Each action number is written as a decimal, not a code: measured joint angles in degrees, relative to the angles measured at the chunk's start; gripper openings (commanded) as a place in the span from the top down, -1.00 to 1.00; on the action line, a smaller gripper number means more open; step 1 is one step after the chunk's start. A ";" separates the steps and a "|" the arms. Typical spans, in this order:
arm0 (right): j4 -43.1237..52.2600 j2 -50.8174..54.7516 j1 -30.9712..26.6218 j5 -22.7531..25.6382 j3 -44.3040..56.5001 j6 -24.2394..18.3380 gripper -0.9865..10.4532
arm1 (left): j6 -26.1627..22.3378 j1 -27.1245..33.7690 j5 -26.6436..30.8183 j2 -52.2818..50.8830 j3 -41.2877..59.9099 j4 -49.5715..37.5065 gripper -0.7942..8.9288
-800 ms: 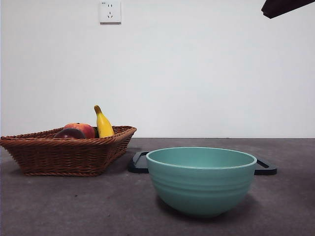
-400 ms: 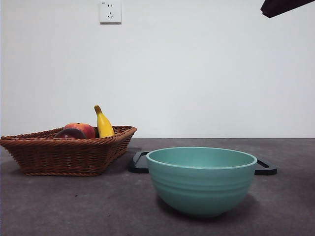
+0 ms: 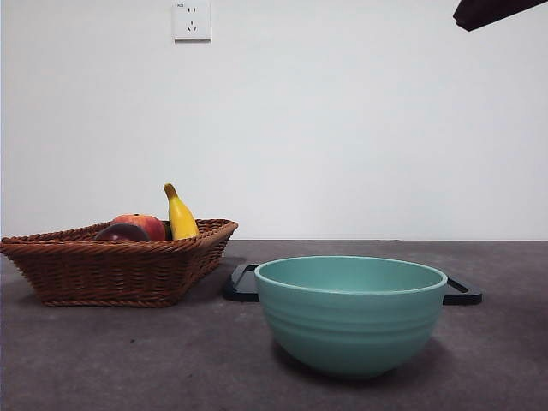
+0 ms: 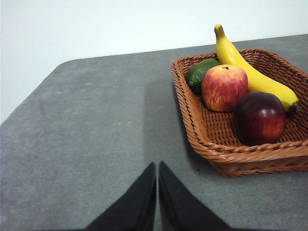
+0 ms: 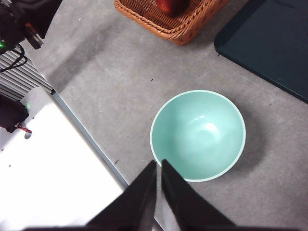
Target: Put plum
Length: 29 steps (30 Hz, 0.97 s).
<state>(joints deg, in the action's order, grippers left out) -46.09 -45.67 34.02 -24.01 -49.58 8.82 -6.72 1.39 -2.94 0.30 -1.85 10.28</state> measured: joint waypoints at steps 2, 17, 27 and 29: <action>0.00 0.00 0.00 0.00 0.00 0.00 0.82 | -0.02 0.00 0.00 0.00 0.00 0.00 0.82; 11.54 4.46 -7.48 1.29 1.46 -7.93 0.82 | 0.00 0.00 0.00 0.00 0.00 0.00 0.82; 29.77 18.93 -27.80 1.97 18.58 -13.42 0.82 | 0.00 0.00 0.00 0.00 0.00 0.00 0.82; 33.79 22.82 -30.14 1.95 23.12 -14.05 0.82 | -0.02 0.00 0.00 0.00 0.00 0.00 0.82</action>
<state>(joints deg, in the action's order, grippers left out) -12.29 -22.85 3.88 -22.06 -26.46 -5.23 -6.74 1.39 -2.94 0.30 -1.85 10.28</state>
